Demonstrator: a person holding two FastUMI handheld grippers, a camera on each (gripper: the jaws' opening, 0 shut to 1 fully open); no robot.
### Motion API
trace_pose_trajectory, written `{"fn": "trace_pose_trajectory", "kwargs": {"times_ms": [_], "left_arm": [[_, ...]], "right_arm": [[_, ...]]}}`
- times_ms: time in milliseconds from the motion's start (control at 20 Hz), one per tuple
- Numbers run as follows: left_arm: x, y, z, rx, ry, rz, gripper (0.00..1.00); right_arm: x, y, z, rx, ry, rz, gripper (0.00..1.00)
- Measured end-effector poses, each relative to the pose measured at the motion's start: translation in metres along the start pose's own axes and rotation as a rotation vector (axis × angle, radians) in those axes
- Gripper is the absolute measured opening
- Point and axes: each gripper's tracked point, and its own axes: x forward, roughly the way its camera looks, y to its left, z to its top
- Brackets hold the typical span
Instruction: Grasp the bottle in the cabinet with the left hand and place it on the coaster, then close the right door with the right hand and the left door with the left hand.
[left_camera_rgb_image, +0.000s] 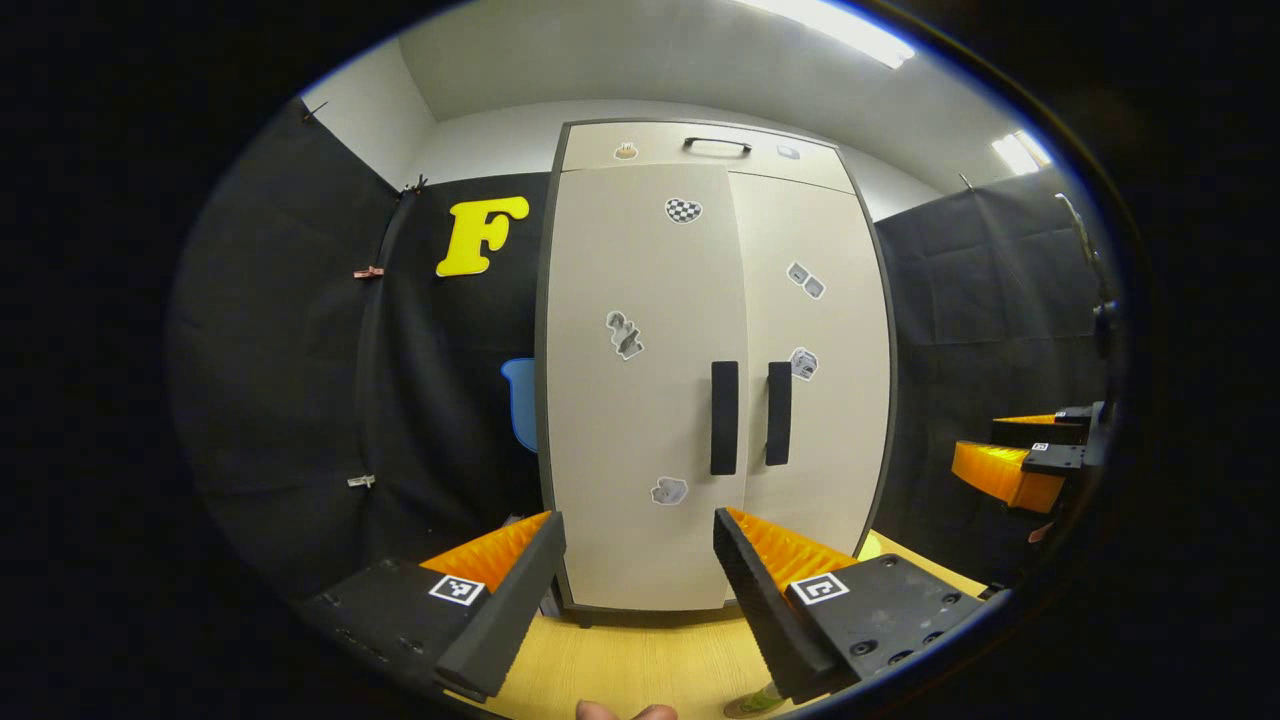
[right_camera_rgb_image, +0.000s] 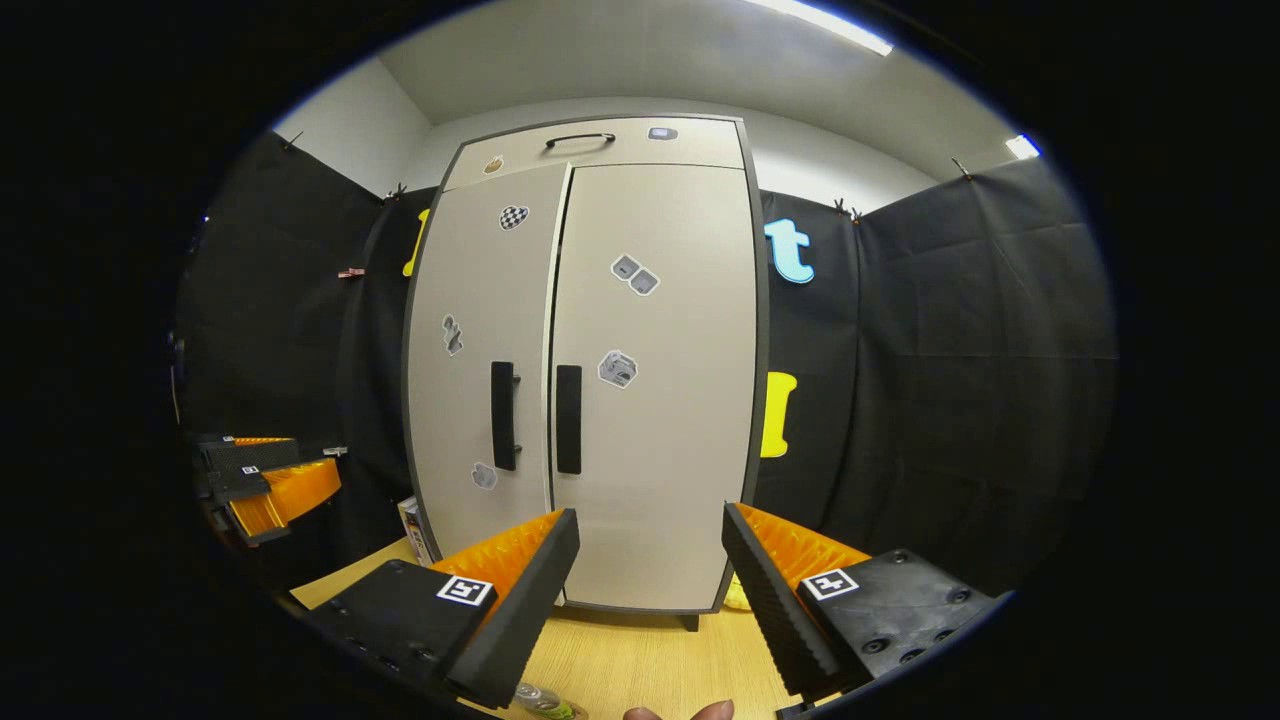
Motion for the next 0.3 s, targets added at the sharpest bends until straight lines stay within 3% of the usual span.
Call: {"fn": "trace_pose_trajectory", "kwargs": {"times_ms": [300], "left_arm": [[-0.0006,-0.0007,0.0001,0.005,0.002,0.007,0.95]], "right_arm": [[0.0025,0.0002,-0.0013,0.002,-0.001,0.006,0.96]]}}
